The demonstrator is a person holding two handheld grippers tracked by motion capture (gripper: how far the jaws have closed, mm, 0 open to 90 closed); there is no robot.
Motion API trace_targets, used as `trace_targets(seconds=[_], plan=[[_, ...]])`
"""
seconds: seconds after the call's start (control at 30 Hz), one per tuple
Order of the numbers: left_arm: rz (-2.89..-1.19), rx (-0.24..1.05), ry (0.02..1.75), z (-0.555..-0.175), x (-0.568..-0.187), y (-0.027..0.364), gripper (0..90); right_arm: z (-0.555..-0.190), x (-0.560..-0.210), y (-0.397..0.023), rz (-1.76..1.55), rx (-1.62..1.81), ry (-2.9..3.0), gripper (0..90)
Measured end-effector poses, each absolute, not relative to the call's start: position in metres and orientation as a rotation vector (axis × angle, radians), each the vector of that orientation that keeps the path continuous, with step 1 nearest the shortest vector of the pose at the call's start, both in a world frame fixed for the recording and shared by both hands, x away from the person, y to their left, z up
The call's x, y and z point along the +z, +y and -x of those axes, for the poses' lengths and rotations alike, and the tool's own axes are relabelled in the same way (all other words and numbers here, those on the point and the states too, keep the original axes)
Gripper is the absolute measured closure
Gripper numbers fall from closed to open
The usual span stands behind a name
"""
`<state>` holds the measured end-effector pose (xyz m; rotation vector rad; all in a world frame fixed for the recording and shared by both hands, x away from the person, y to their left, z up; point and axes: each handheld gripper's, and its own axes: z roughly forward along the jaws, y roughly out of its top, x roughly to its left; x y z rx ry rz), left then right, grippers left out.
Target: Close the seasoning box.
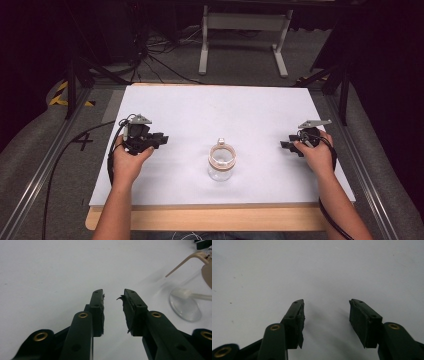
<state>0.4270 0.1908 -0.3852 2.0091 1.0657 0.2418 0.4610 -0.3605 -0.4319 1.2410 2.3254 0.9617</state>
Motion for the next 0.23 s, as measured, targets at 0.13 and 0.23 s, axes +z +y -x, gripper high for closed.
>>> trace_targets(seconds=[0.13,0.23], plan=[[-2.015,0.243,1.060,-0.4273,-0.3850,0.1911,70.2,-0.4602,-0.4311,-0.3601,-1.251,0.971,2.323,46.0],[-2.005,0.239,1.065,-0.4267,-0.3849,0.1908,70.2,-0.4603,-0.4303,-0.3600,-1.245,0.975,2.322,45.9]])
